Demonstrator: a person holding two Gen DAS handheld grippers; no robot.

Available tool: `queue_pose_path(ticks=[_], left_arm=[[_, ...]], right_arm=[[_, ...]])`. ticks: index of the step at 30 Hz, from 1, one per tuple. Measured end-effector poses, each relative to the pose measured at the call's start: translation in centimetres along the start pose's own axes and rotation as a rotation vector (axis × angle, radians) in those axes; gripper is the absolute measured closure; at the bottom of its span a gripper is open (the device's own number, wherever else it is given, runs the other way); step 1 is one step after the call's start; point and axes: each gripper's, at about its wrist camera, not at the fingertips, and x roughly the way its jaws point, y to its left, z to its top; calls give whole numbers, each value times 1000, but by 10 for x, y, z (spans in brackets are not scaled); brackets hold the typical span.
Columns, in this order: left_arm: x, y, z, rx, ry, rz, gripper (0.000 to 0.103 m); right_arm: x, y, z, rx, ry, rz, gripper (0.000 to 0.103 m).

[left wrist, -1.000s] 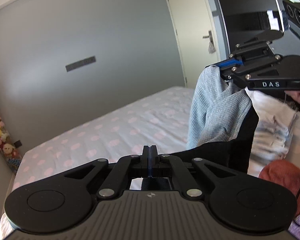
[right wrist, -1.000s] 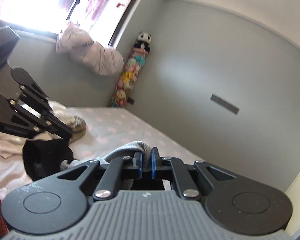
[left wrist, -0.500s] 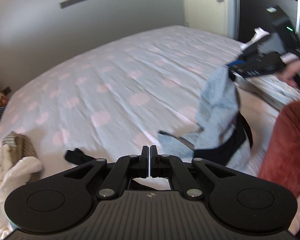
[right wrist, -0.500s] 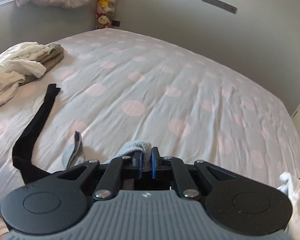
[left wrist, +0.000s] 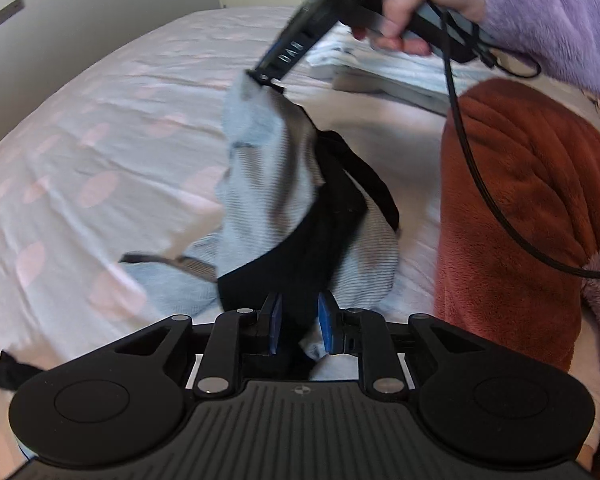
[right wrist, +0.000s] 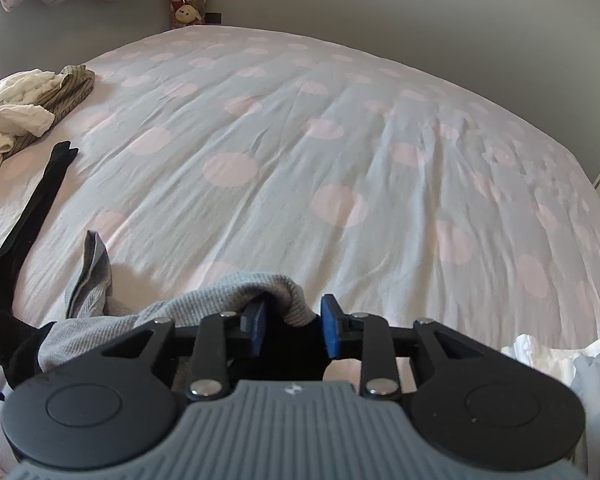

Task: Fold clothes

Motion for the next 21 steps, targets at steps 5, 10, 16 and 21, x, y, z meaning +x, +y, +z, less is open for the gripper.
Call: queue_pose_path(ticks=[5, 10, 16, 21], left_arm=[[23, -12, 1, 25, 32, 37, 80], [36, -22, 2, 59, 50, 104, 74], [22, -3, 2, -47, 24, 147, 100], [-15, 47, 6, -239, -66, 206, 101]], right_arm=[[-9, -8, -6, -2, -30, 22, 54], [-25, -20, -8, 8, -82, 46, 46], [-41, -34, -14, -14, -118, 24, 46], [-38, -37, -27, -41, -81, 16, 49]])
